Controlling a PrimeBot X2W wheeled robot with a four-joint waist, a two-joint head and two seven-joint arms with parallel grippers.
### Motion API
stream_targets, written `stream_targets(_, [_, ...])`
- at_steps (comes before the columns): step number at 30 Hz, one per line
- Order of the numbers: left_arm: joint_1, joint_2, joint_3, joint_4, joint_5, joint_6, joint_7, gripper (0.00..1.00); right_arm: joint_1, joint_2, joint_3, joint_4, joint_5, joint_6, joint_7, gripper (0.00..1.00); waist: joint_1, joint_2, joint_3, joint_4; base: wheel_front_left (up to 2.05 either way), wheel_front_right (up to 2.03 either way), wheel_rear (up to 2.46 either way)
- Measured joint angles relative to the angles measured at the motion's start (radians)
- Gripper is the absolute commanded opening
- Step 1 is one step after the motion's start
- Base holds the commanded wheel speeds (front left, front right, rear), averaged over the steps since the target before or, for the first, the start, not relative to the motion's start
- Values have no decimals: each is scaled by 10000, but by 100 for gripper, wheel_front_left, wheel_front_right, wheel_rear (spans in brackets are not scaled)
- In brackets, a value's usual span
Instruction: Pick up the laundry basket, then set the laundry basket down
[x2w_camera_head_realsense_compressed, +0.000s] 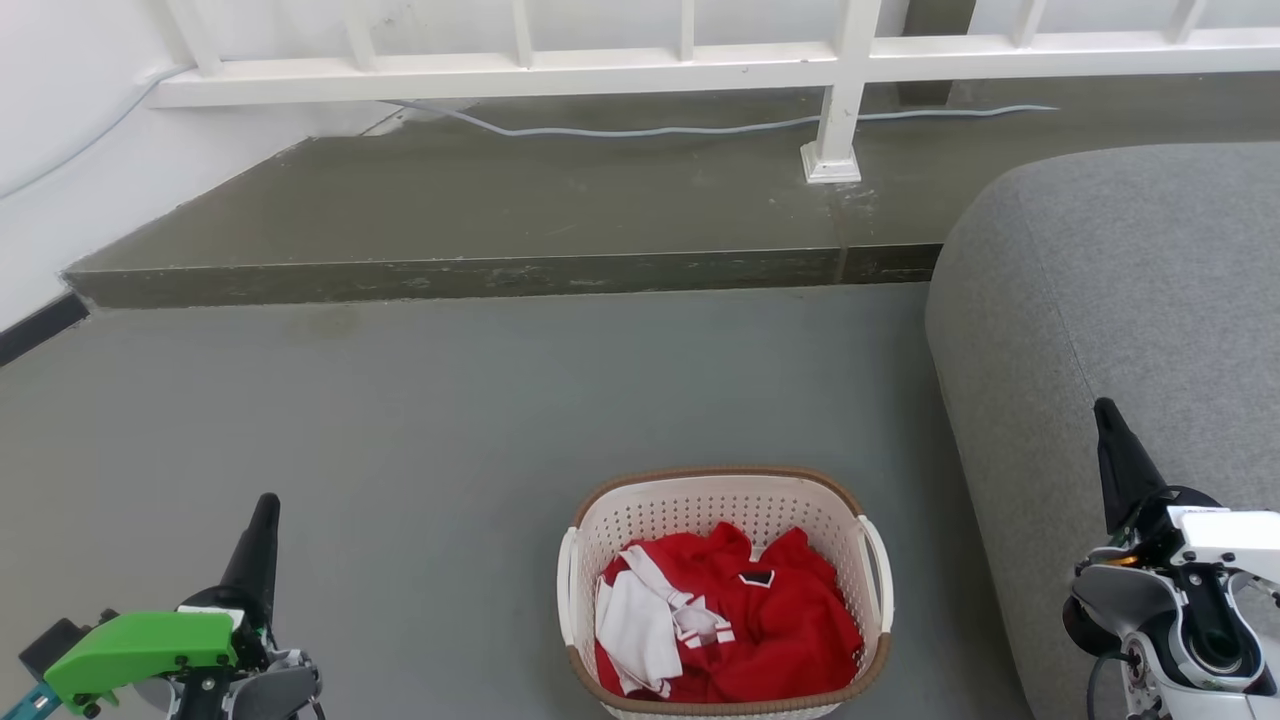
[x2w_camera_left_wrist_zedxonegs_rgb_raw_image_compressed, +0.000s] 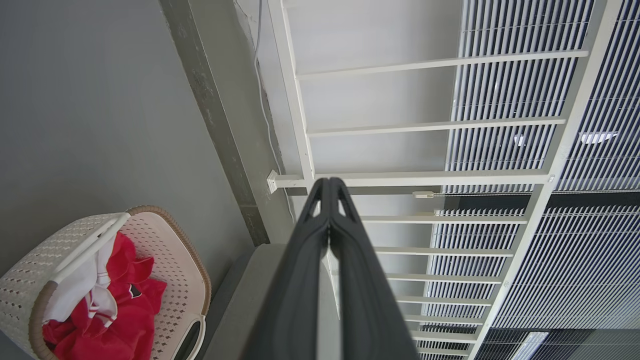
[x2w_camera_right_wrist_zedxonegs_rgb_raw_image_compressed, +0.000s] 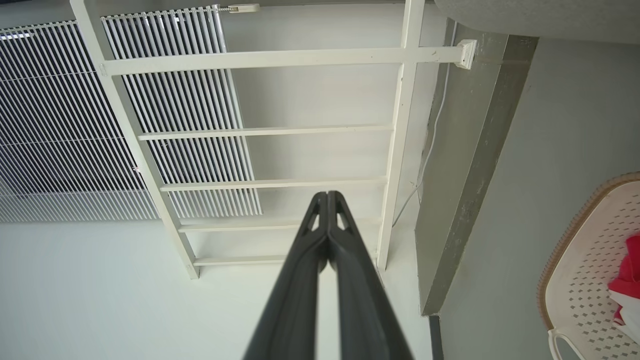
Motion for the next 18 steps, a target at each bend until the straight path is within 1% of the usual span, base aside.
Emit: stream_targets(18, [-116, 27, 58, 96, -52, -2, 35, 0, -6, 8, -44, 4, 61, 29, 29, 0, 1, 0, -2, 2, 0, 0, 0])
